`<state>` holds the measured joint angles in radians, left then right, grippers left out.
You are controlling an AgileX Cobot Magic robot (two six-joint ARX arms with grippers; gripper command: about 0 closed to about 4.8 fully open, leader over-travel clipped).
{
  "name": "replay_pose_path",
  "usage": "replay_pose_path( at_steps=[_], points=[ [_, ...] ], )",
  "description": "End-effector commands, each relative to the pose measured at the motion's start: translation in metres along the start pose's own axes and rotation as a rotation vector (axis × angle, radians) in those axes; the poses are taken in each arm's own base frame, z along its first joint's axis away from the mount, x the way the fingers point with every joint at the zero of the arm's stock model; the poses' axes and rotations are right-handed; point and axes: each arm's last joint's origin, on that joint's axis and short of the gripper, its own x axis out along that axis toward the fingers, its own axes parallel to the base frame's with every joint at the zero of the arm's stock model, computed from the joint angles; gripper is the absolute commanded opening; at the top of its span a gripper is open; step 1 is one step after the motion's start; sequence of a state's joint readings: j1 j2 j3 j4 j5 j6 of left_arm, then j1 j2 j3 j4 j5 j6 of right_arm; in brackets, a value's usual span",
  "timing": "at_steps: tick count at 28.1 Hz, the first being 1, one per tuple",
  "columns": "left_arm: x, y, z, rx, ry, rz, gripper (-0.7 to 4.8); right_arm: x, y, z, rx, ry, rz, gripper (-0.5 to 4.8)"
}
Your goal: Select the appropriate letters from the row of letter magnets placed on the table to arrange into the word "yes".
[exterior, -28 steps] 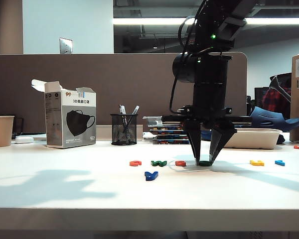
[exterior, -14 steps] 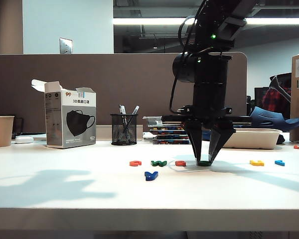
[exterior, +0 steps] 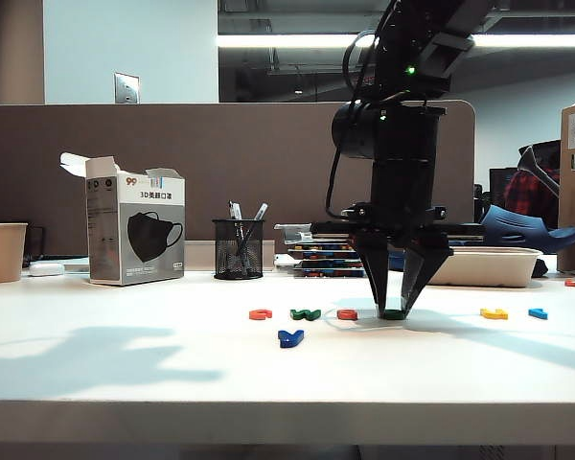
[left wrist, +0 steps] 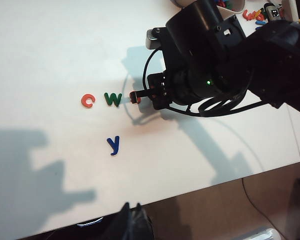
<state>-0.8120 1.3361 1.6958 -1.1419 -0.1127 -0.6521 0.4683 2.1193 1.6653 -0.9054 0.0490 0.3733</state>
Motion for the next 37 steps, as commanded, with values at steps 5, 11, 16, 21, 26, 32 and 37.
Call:
replay_pose_path(
  at_steps=[5,11,16,21,26,32,37],
  points=[
    [-0.002,0.0,0.001,-0.005,-0.01,-0.008,-0.05,-0.008,0.0,-0.001,0.0,-0.012,0.008,1.04],
    [-0.002,0.0,0.001,-0.005,-0.01,-0.008,-0.05,-0.016,0.0,0.0,0.001,-0.021,0.015,1.04],
    [-0.002,0.0,0.001,-0.005,-0.01,-0.008,-0.05,-0.023,0.001,0.002,0.012,-0.013,0.038,1.04],
    [-0.002,0.0,0.001,-0.005,-0.01,-0.008,-0.05,-0.034,0.0,0.001,0.041,-0.02,0.044,1.04],
    [-0.002,0.0,0.001,-0.005,-0.01,-0.008,-0.05,-0.056,-0.002,-0.003,0.047,-0.035,0.065,1.04],
    [-0.002,0.0,0.001,-0.005,-0.01,-0.007,-0.05,-0.075,-0.005,-0.011,0.071,-0.027,0.066,1.04],
    [-0.002,0.0,0.001,-0.005,-0.01,-0.008,-0.05,-0.088,-0.004,-0.017,0.082,-0.028,0.069,1.04]
  ],
)
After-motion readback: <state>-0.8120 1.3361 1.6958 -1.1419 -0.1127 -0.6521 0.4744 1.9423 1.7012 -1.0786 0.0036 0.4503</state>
